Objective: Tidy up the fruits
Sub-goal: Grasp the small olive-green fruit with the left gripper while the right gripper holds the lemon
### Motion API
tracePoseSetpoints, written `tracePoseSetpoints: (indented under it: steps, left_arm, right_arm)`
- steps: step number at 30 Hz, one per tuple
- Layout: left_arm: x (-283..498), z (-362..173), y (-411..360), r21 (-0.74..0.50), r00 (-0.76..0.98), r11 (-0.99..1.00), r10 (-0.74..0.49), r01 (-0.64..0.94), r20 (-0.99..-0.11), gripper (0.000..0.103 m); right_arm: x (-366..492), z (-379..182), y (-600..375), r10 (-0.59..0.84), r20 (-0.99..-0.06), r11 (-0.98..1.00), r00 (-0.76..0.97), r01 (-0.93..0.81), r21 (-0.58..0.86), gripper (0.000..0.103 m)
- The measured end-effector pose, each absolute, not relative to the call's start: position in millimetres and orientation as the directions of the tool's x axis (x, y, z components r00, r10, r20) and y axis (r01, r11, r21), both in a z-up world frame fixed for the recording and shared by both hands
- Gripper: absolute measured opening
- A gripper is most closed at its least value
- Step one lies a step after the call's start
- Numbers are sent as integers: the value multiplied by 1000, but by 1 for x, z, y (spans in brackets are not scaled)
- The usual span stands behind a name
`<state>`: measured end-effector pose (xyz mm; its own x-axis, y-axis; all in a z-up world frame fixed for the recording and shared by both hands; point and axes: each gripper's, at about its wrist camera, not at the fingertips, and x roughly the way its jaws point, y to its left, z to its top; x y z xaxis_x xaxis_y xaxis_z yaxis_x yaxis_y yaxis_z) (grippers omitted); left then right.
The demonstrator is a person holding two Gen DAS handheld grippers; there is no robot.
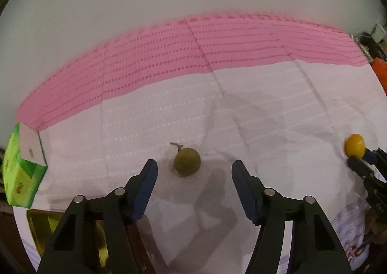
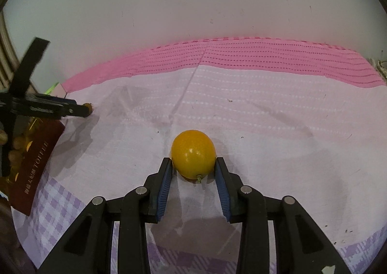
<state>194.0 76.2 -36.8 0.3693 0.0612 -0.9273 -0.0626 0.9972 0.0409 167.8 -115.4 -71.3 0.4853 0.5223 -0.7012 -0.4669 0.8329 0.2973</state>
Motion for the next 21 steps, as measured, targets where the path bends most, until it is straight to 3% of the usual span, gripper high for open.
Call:
tracePoseSetpoints:
  steps: [3,4,6,12,18,21]
  left_arm:
    - [201,-43,79,50,358,997,70,-65,-931,59]
    - [203,-47,81,36,346,997,57,-69,-936,53]
    - [205,-47,83,-19,355,996,11,-83,-935,25]
    - [188,-38,74,-30,387,992,20,-123,-922,25]
    - [123,-3,52,-115,503,977,-10,-179,-864,25]
    - [87,11,40,-94,539,976,28,-196,-842,25]
  right_arm:
    - [168,-71,-115,528,-699,830,482,-469,303,35]
    - [168,-71,-115,527,-699,830,482,-470,302,35]
    - [168,-71,-115,527,-700,830,482,-469,301,35]
    - [169,-72,-115,523,-701,834,485,-462,302,34]
    - [169,-72,-113,519,-703,836,486,-461,298,34]
    - [170,-72,-113,517,-704,837,486,-462,295,34]
